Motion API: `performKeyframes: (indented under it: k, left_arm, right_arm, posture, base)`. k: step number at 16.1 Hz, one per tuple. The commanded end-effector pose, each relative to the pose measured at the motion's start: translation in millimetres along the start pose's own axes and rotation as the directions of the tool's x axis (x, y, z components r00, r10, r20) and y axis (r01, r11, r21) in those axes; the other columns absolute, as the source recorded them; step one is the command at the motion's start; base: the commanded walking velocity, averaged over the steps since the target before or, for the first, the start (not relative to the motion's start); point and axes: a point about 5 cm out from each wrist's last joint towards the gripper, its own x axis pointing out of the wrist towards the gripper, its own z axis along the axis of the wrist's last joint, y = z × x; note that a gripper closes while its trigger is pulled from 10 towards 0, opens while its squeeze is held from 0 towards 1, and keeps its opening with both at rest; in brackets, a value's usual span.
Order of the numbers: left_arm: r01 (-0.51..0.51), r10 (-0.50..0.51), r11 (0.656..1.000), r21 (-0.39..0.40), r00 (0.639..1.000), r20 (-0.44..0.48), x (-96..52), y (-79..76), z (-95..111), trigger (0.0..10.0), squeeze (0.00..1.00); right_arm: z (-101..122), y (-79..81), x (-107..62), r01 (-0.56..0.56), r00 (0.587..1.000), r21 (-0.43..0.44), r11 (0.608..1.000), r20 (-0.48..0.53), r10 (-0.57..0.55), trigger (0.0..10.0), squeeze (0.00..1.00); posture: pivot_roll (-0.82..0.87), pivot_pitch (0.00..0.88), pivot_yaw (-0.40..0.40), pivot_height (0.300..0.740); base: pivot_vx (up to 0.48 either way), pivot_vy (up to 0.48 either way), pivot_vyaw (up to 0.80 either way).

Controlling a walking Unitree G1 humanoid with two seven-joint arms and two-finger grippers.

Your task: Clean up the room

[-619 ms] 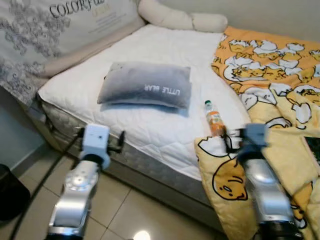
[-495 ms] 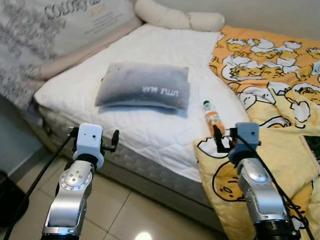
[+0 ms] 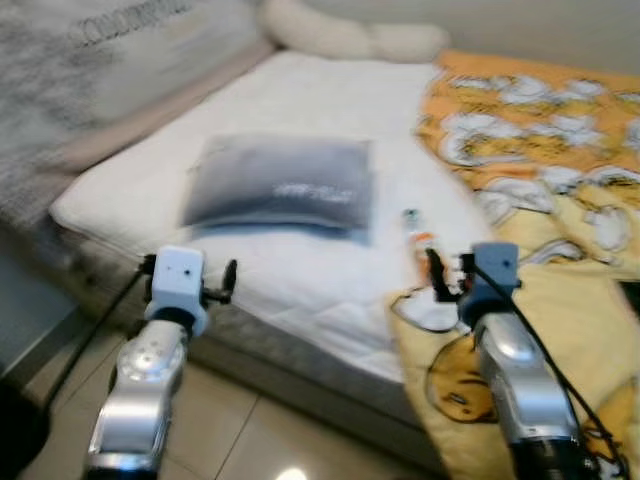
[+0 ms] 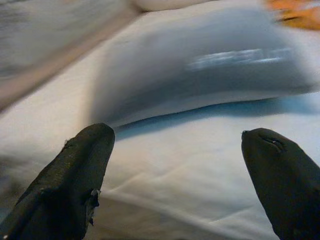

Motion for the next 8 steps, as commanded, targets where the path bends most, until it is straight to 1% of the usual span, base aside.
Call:
performKeyframes:
  k: [1,8]
  left_arm:
    - [-0.010,0.010,1.000,0.014,1.000,-0.002,-0.6,4.7,0.1,10.0,0.00]
    - [-0.005,0.006,1.000,0.013,1.000,-0.002,0.2,3.8,-0.4,10.0,0.00]
  right_arm:
    - [4.5,1.9,2.4,-0.003,1.000,0.008,1.000,0.017,0.003,10.0,1.00]
    - [5.4,2.3,3.2,-0.006,1.000,0.004,1.000,0.020,0.006,10.0,1.00]
  posture:
    - [-0.06,0.000,0.032,0.740]
    - [-0.06,0.000,0.034,0.740]
  base:
    - [0.304,0.000,0.00]
    - [0.308,0.000,0.00]
